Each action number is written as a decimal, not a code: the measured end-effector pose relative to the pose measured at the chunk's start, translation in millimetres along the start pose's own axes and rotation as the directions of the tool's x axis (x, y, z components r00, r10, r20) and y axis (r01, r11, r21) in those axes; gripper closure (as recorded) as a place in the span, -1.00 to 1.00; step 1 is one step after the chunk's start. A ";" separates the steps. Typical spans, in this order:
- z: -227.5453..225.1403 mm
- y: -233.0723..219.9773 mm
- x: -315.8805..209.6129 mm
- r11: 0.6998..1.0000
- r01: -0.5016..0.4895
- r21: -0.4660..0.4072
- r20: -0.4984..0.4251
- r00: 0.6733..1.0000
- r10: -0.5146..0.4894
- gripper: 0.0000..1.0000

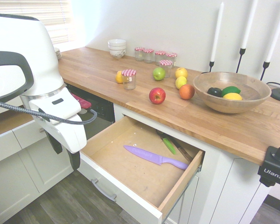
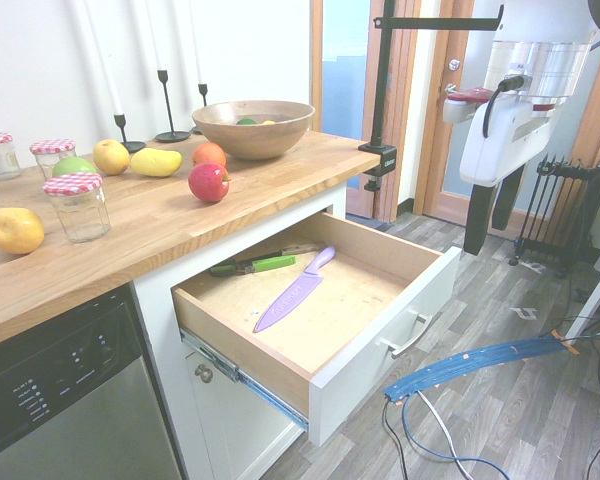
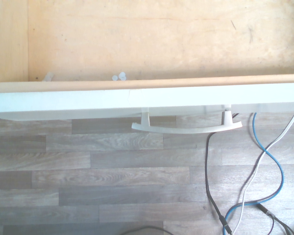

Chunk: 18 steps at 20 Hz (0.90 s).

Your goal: Close the drawer

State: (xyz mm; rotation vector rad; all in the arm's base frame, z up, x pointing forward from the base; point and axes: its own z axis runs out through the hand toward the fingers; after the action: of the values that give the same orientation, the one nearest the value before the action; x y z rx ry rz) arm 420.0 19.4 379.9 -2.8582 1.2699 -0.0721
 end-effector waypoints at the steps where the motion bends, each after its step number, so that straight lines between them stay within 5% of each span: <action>1: 0.2 0.0 0.0 1.000 0.001 0.000 0.000 1.000 -0.001 -1.00; 18: 164.7 16.0 -9.9 0.997 0.021 -0.076 0.075 0.997 -0.015 -1.00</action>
State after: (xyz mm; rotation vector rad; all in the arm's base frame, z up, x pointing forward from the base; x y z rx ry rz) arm 409.4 15.0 214.6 -2.9060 1.2609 0.0841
